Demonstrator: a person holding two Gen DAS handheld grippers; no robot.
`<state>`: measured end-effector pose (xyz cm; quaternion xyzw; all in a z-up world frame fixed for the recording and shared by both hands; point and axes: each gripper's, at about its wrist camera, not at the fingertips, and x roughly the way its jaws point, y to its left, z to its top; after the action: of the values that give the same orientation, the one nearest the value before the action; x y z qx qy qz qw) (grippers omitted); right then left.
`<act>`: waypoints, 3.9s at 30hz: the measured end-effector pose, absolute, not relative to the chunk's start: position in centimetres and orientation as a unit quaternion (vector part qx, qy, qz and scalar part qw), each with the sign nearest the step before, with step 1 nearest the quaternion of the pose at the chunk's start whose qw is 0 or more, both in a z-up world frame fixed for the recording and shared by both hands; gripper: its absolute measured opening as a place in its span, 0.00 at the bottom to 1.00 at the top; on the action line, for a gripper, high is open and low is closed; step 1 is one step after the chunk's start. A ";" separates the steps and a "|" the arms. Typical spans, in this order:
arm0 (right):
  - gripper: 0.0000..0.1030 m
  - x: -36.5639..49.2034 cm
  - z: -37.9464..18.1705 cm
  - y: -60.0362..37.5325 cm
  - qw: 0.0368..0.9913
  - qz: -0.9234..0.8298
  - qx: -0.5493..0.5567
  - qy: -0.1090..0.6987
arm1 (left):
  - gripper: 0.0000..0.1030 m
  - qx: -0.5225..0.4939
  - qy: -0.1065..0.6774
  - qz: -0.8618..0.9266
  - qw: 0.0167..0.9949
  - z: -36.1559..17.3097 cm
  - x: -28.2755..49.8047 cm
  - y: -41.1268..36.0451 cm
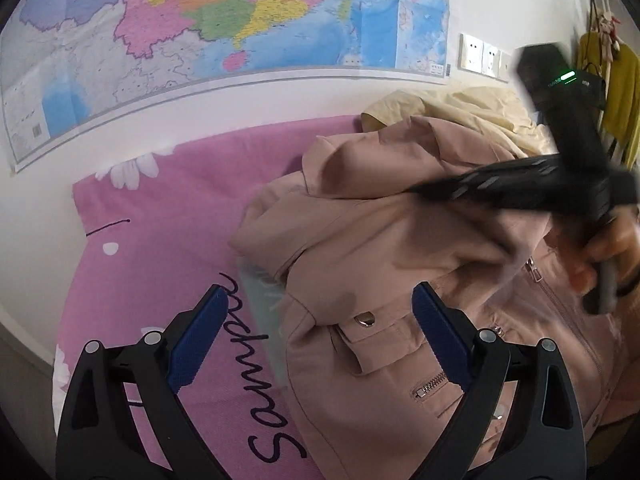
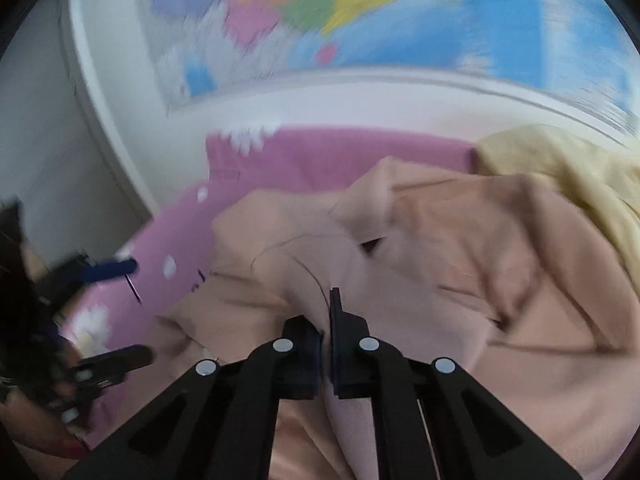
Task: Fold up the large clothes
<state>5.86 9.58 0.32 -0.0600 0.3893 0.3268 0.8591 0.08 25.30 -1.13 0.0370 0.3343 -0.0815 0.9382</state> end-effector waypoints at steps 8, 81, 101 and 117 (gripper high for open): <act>0.07 4.4 -0.2 -2.4 0.873 0.263 0.046 0.408 | 0.88 0.062 0.348 -0.098 0.930 -2.6 1.8 23.2; 0.91 -4.6 3.1 -4.5 0.882 0.264 -0.083 0.381 | 0.65 0.099 0.417 -0.059 0.901 -5.9 5.6 19.9; 0.16 5.5 -3.0 -14.8 0.824 0.237 0.201 0.475 | 0.13 0.026 0.412 0.029 0.910 -5.2 2.9 27.3; 0.69 3.2 -1.3 -13.3 0.866 0.219 0.088 0.441 | 0.73 0.064 0.378 -0.090 0.919 -2.6 3.2 21.3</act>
<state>3.19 -13.27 -1.26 0.0876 0.4411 0.2187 0.8660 3.19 21.29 -2.57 0.0637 0.3782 -0.0895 0.9192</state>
